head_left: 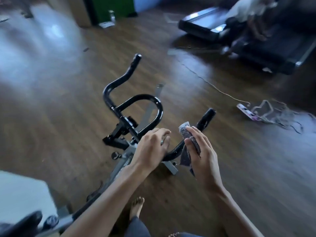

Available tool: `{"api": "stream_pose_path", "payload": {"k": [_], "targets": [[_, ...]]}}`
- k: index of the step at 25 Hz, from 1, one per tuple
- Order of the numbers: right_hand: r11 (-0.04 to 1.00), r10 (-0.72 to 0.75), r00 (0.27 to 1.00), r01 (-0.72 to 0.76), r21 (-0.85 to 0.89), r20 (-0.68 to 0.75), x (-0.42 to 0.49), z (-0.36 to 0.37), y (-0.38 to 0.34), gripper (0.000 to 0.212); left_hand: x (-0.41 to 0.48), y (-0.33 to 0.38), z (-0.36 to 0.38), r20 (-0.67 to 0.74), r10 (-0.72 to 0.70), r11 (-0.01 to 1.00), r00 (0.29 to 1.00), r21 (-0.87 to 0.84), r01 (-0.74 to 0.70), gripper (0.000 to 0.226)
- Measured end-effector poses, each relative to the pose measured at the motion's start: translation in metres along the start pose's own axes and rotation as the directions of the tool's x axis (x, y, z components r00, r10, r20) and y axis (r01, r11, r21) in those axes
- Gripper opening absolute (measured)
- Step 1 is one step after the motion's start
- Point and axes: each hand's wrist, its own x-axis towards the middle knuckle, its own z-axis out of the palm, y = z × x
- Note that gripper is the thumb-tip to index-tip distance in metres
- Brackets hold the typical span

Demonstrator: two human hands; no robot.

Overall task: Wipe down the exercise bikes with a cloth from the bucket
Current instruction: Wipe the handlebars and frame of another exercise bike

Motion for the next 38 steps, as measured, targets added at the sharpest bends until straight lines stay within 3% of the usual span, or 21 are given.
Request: {"api": "stream_pose_path", "payload": {"k": [3, 6, 11, 16, 20, 25, 27, 30, 34, 38], "targets": [[0.995, 0.086, 0.967, -0.095, -0.026, -0.239, 0.002, 0.008, 0.007, 0.035, 0.039, -0.001, 0.010, 0.133, 0.140, 0.989, 0.981, -0.060, -0.133, 0.024], [0.985, 0.161, 0.882, -0.174, 0.013, -0.443, 0.005, 0.021, 0.014, 0.035, 0.065, 0.013, 0.017, 0.262, 0.248, 0.966, 0.933, -0.142, -0.217, 0.023], [0.983, 0.163, 0.776, -0.184, 0.029, -0.610, 0.017, 0.025, 0.030, 0.037, 0.101, 0.040, 0.038, 0.275, 0.309, 0.937, 0.910, -0.251, -0.242, 0.028], [0.987, -0.007, 0.852, -0.078, -0.141, -0.524, 0.028, 0.003, 0.059, 0.037, 0.124, 0.052, 0.059, 0.279, 0.167, 0.959, 0.946, -0.270, -0.090, 0.038], [0.957, -0.244, 0.897, 0.161, -0.243, -0.367, 0.044, -0.014, 0.080, 0.037, 0.117, 0.045, 0.063, 0.206, 0.066, 0.969, 0.976, -0.247, -0.013, 0.030], [0.882, -0.453, 0.880, 0.421, -0.211, -0.141, 0.069, -0.036, 0.109, 0.036, 0.104, 0.056, 0.081, 0.161, -0.160, 0.920, 0.974, -0.333, 0.206, 0.027], [0.827, -0.545, 0.836, 0.524, -0.203, -0.059, 0.085, -0.048, 0.119, 0.035, 0.102, 0.066, 0.091, 0.175, -0.258, 0.847, 0.950, -0.432, 0.309, 0.030], [0.740, -0.656, 0.755, 0.646, -0.187, 0.014, 0.102, -0.054, 0.134, 0.034, 0.098, 0.072, 0.094, 0.167, -0.296, 0.809, 0.940, -0.479, 0.340, 0.028], [0.603, -0.788, 0.615, 0.770, -0.209, -0.006, 0.126, -0.039, 0.153, 0.034, 0.095, 0.072, 0.090, 0.103, -0.239, 0.878, 0.966, -0.401, 0.260, 0.025], [0.407, -0.913, 0.389, 0.876, -0.260, -0.119, 0.155, -0.022, 0.169, 0.034, 0.100, 0.059, 0.102, 0.043, -0.058, 0.941, 0.997, -0.332, 0.069, 0.029]]}}
